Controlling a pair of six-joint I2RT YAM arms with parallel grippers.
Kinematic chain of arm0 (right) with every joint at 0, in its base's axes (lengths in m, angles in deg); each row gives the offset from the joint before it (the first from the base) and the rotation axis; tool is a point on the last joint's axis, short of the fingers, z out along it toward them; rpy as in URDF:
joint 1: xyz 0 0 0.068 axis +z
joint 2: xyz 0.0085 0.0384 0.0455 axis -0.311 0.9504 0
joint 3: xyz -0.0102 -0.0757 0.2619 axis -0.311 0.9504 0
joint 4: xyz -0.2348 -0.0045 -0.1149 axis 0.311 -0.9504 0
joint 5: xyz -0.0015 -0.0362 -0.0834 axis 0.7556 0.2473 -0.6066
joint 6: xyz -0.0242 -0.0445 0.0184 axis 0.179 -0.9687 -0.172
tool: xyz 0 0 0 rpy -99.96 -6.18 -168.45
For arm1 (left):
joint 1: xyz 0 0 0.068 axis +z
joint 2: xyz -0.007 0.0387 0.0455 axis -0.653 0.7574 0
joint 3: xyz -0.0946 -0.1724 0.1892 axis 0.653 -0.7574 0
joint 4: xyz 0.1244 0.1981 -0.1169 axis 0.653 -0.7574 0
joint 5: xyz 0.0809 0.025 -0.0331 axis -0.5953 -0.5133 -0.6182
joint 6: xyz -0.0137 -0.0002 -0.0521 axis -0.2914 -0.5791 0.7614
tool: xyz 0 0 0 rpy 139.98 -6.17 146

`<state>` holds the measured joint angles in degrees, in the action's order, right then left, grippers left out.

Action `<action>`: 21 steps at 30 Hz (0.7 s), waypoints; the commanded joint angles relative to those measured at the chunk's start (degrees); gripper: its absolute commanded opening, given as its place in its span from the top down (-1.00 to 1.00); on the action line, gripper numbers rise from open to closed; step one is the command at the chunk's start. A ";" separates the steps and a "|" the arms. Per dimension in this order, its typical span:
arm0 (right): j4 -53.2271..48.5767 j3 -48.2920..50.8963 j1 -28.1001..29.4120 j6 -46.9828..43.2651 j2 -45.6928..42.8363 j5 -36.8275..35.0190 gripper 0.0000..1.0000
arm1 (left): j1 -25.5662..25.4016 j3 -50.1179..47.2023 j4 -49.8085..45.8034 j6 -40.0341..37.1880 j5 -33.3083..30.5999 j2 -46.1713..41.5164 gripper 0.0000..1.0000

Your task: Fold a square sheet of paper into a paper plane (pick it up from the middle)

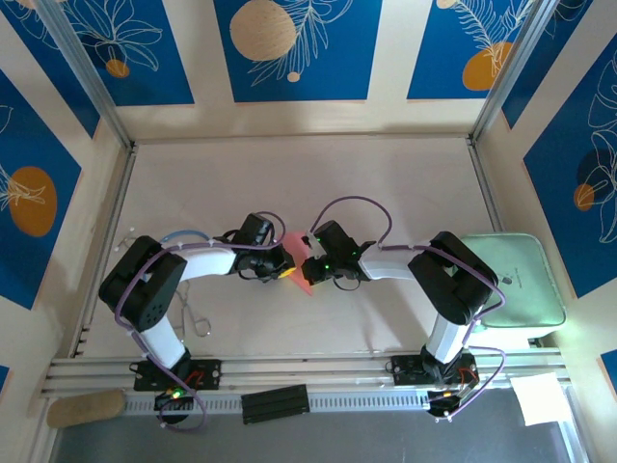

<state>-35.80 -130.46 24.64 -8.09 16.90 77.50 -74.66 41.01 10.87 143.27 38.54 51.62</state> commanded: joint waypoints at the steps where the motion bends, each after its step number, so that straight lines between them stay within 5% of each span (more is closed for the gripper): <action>1: -3.31 -0.74 -0.47 0.61 1.83 -0.53 0.94 | -0.47 -0.80 -0.07 -0.13 0.07 1.14 0.72; 21: -3.51 -0.95 -0.44 0.80 1.85 -0.34 0.94 | -0.41 -0.94 -0.16 -0.31 -0.17 2.44 0.73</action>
<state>-36.17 -130.83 24.60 -8.07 17.12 77.67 -74.66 40.95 11.11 143.25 38.52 52.91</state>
